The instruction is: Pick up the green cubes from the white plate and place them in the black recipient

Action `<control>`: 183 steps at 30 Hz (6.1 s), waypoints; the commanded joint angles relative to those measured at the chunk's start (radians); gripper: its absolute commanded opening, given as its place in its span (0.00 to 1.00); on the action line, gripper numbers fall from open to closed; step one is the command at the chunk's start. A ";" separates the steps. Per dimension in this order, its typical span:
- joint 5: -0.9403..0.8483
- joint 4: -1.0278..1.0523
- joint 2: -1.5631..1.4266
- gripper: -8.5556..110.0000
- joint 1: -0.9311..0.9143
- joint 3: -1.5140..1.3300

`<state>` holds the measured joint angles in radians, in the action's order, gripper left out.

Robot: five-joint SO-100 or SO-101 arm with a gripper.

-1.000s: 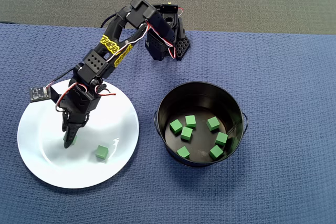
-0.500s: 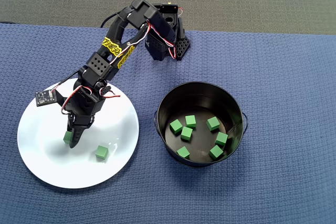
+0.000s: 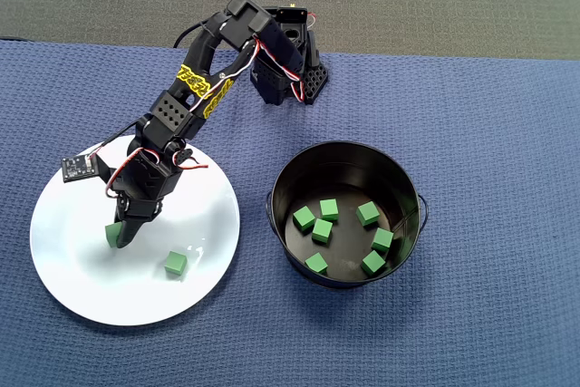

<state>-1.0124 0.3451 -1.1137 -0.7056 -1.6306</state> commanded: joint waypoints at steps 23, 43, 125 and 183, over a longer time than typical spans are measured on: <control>0.316 0.647 -1.348 0.07 0.175 -0.426; 0.807 0.606 -1.313 0.07 0.968 -0.589; -0.486 -0.195 -0.311 0.21 0.181 -0.311; -0.500 -0.321 -0.275 0.20 0.264 -0.353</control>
<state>-1.5110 0.0552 -1.3913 -0.4571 -2.0295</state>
